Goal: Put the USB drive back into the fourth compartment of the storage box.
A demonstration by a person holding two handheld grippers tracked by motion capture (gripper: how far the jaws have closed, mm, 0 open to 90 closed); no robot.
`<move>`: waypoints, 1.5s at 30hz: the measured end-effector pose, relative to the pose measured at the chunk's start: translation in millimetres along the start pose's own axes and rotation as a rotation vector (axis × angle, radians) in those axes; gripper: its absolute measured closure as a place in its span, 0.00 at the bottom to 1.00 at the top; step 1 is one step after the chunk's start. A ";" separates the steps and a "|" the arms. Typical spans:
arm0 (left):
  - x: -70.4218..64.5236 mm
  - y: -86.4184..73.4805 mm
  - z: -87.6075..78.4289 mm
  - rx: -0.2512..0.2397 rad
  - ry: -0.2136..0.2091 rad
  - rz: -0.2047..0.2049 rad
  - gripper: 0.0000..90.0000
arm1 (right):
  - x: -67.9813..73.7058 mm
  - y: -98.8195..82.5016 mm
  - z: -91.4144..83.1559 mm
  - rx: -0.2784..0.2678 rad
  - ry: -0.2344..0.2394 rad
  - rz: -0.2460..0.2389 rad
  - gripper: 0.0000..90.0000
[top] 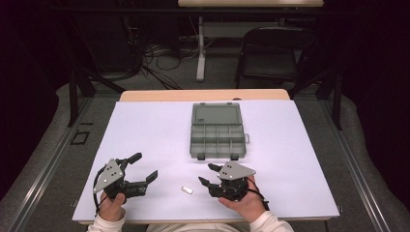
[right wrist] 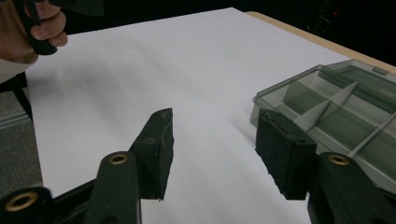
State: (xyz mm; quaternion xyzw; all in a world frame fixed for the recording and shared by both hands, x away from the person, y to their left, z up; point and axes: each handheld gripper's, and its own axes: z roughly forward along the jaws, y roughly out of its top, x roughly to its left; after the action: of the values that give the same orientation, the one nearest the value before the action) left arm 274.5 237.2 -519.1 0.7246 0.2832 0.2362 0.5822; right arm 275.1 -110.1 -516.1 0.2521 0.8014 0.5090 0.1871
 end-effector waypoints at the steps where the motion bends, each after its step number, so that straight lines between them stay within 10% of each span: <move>1: 0.4 -0.2 0.7 0.001 -0.001 -0.001 0.17 | 2.5 0.7 4.4 0.008 0.009 -0.016 0.52; 45: -1.8 -1.9 10.3 0.061 -0.035 0.015 0.18 | 30.7 -19.3 74.2 0.178 0.208 -0.027 0.72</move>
State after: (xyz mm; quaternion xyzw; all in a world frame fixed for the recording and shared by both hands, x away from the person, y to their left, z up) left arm 279.9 229.0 -523.1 0.7480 0.2746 0.2194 0.5630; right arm 287.6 -45.1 -565.5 0.2030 0.8617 0.4569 0.0866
